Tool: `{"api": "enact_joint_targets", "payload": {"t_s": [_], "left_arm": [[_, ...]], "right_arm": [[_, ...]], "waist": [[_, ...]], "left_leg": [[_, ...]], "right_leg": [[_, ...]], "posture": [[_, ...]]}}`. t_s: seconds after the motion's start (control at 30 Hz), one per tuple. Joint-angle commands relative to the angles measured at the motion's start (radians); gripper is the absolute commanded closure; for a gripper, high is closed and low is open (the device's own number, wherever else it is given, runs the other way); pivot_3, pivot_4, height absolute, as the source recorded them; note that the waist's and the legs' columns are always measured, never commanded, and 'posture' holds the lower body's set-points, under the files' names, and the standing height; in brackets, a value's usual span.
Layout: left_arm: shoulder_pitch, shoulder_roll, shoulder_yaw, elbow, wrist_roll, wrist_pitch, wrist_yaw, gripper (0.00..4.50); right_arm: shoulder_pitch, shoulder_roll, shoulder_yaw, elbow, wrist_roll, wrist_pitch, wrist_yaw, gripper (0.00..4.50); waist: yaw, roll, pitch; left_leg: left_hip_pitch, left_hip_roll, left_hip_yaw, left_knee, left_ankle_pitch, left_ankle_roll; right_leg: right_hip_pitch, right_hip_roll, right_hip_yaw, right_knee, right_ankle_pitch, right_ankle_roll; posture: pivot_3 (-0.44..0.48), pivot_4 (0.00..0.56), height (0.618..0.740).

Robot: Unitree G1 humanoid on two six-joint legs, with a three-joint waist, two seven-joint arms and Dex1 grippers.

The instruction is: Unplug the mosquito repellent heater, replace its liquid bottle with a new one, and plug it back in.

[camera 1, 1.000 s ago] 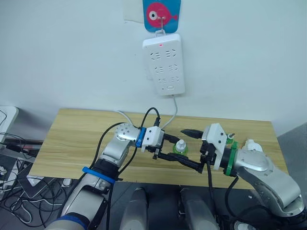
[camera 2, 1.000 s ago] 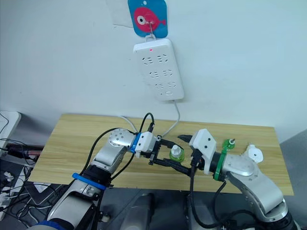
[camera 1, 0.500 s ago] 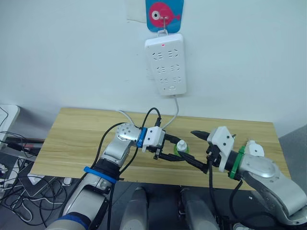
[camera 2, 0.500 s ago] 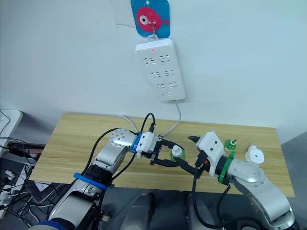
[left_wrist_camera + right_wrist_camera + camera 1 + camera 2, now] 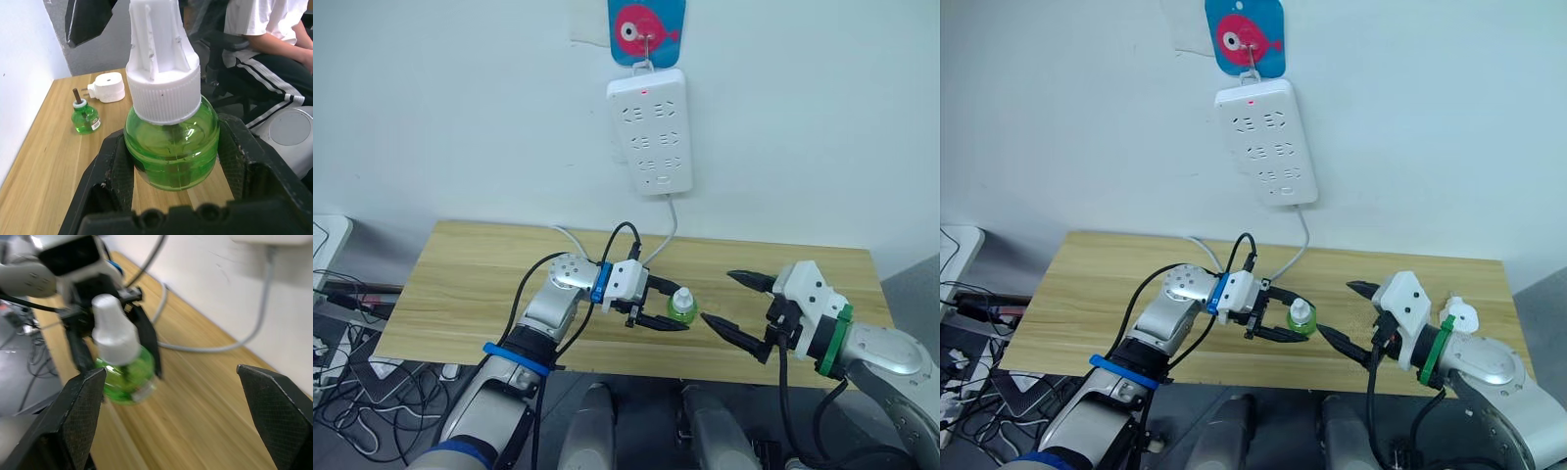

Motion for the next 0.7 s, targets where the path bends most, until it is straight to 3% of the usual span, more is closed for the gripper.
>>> {"api": "enact_joint_targets", "payload": {"t_s": [0.03, 0.17, 0.3, 0.7], "left_arm": [[-0.009, -0.007, 0.000, -0.025, -0.008, -0.011, -0.004, 2.24], [-0.008, -0.008, -0.002, -0.031, -0.008, -0.008, -0.004, 2.24], [-0.005, -0.004, -0.004, -0.038, -0.008, -0.004, -0.006, 2.24], [0.011, 0.005, -0.004, -0.056, -0.012, 0.005, -0.005, 2.24]], "right_arm": [[-0.060, 0.040, 0.083, -0.039, -0.009, 0.009, -0.043, 0.05], [-0.131, 0.096, 0.189, 0.003, -0.079, 0.010, -0.096, 0.05], [-0.146, 0.117, 0.206, 0.025, -0.104, 0.008, -0.119, 0.05], [-0.017, 0.017, 0.017, -0.017, -0.038, 0.022, -0.066, 0.05]], "waist": [[-0.001, 0.000, 0.000], [-0.001, 0.000, 0.000], [0.002, 0.000, 0.000], [0.000, 0.000, 0.000]], "left_leg": [[0.000, 0.000, 0.000, 0.000, 0.000, 0.000], [0.000, 0.000, 0.000, 0.000, 0.000, 0.000], [-0.001, 0.000, -0.001, 0.000, 0.000, 0.000], [0.000, 0.000, -0.001, 0.000, 0.000, 0.000]], "right_leg": [[0.000, 0.000, 0.000, 0.000, 0.000, 0.000], [0.000, 0.000, 0.000, 0.000, 0.000, 0.000], [0.000, 0.000, -0.001, 0.000, 0.000, 0.000], [0.000, -0.001, 0.000, 0.000, 0.000, 0.000]], "posture": [[0.151, 0.278, 0.740], [0.154, 0.278, 0.740], [0.158, 0.278, 0.740], [0.153, 0.286, 0.740]]}}
